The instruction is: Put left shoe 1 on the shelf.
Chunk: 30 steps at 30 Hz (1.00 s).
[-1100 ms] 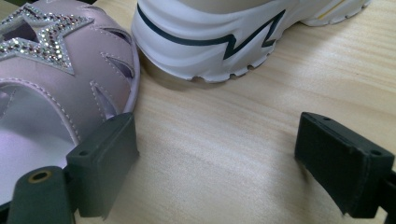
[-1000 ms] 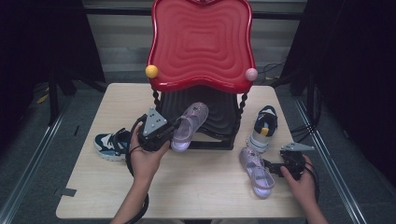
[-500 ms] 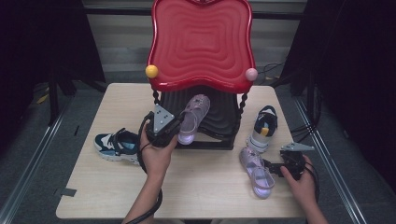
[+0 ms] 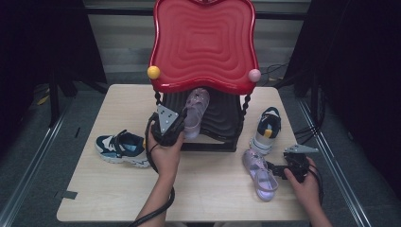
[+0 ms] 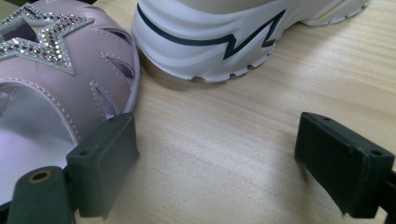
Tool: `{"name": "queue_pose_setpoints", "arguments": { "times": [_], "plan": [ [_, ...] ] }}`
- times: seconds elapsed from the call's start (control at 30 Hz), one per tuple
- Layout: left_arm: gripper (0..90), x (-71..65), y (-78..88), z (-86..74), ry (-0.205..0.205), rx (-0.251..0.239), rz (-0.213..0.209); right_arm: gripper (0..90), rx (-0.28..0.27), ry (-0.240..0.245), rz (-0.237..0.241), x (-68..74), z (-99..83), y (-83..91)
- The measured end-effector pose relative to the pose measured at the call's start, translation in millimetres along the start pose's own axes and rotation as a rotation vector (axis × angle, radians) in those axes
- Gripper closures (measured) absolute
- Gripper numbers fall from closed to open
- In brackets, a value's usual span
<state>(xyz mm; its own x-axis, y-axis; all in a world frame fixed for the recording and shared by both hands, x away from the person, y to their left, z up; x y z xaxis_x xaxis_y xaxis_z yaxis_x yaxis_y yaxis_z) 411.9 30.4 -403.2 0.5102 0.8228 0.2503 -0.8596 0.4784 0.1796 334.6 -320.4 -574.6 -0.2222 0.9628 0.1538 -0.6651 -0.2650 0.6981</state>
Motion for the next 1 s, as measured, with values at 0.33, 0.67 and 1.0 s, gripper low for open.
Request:
{"name": "queue_pose_setpoints", "arguments": {
  "times": [0.33,0.67,1.0],
  "plan": [
    [82.9,2.1,-9.0,0.9,0.033,-0.025,0.066,12.3,0.001,0.001,0.0,-0.2,-0.1,0.1],
    [82.8,4.0,-17.5,1.8,0.081,-0.043,0.119,12.3,0.001,0.001,-0.001,-0.2,-0.1,0.1],
    [82.8,3.8,-26.4,-1.1,0.085,-0.049,0.16,12.3,0.001,0.001,0.0,-0.2,-0.1,0.1]
  ]
}}
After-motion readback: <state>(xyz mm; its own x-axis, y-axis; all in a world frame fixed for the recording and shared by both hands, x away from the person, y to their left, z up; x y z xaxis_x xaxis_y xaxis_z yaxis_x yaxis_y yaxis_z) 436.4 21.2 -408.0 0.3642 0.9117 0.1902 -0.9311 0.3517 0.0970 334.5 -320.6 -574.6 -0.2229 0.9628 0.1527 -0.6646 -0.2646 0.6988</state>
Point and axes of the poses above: each handheld gripper's, and its own axes: y roughly backward along the jaws, z roughly out of its top, x roughly to its left, the point moved 9 cm from there along -y, roughly forward along the jaws, and after that the axes turned 11 degrees about -y, right-handed, at the moved point
